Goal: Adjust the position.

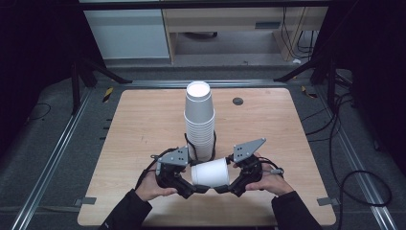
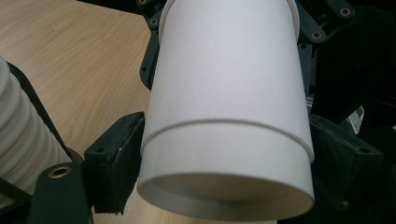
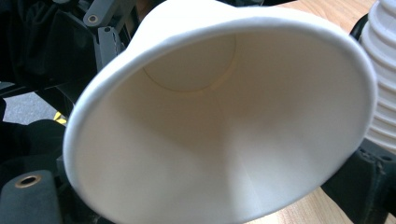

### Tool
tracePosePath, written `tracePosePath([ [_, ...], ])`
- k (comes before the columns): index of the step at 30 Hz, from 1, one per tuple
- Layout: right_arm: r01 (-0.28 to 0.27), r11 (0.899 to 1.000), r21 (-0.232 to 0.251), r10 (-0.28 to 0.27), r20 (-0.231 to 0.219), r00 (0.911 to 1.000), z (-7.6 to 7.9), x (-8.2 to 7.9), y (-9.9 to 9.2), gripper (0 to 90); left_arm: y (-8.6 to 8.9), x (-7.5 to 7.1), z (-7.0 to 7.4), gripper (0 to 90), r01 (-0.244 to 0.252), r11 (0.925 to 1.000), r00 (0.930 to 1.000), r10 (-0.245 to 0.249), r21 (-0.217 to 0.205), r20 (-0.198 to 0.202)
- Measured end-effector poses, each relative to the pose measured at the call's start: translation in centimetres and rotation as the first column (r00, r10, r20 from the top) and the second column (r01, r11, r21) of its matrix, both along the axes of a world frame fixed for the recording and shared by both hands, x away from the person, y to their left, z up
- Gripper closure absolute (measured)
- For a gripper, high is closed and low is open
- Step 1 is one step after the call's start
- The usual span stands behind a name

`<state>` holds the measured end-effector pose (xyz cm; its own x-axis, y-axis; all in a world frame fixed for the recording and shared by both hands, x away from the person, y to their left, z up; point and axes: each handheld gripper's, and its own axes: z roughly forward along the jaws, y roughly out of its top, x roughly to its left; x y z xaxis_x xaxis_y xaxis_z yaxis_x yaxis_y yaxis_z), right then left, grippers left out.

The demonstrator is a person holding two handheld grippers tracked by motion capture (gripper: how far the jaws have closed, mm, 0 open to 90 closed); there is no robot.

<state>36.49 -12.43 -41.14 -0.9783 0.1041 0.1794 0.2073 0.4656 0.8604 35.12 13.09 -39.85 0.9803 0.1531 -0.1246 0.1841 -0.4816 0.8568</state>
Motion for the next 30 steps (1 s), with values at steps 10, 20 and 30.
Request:
tracePosePath([
  [10,0.033,0.999,-0.029,-0.032,0.046,0.9984,1.2,0.0,-1.3,9.6,1.0,0.3,-0.1,14.6,-0.024,0.9986,0.9996,0.025,0.047,-0.014],
  [20,0.063,0.991,-0.121,-0.053,0.083,0.9951,1.2,0.5,-1.5,9.4,1.4,0.7,-0.8,13.7,-0.059,0.9905,0.9983,0.059,0.125,0.003],
  [30,0.049,0.97,-0.239,-0.03,0.08,0.9963,0.1,1.3,0.6,9.4,1.1,0.7,-1.1,13.4,-0.052,0.9846,0.9986,0.05,0.167,0.017],
])
